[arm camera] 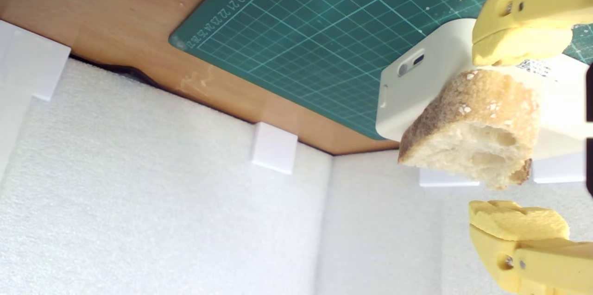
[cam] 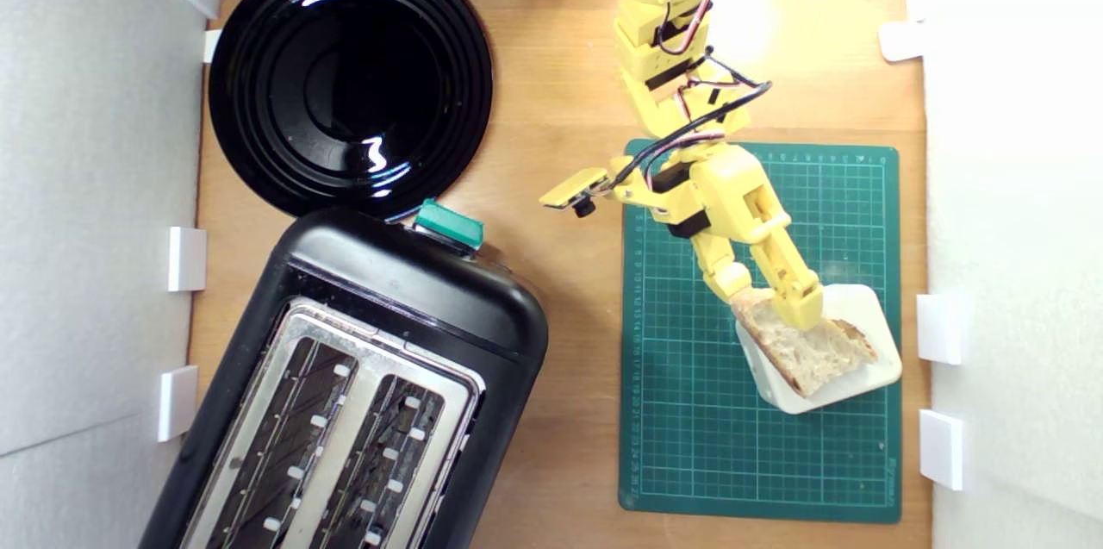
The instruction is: Pick bread and place in toaster
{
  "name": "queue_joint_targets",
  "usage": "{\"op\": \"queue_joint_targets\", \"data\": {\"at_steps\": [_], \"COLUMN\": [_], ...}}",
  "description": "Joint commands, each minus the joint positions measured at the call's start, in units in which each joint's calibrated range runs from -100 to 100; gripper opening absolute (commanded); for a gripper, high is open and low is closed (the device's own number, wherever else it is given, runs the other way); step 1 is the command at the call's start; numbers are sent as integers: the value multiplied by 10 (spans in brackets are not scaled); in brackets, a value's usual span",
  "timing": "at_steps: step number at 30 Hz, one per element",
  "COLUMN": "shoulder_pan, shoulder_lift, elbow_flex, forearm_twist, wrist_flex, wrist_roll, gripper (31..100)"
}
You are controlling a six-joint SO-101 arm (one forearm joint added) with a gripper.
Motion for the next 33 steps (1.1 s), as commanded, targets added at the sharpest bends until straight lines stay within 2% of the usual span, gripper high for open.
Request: {"op": "queue_joint_targets", "data": {"at_steps": [1,3,6,8,14,27,33], "shoulder_pan": [-7,-7,-7,-7,-7,-7,-7], "shoulder_lift": [-4,-4,-4,-4,-4,-4,-4], "elbow_flex": [-26,-26,-26,-26,-25,-25,-25], "forearm_twist": [-1,-1,-1,-1,-1,-1,-1], "wrist_flex": [-16,-16,-16,-16,-16,-16,-16], "wrist_roll": [0,0,0,-1,0,-1,-1], "gripper": [926,925,875,813,759,584,550]}}
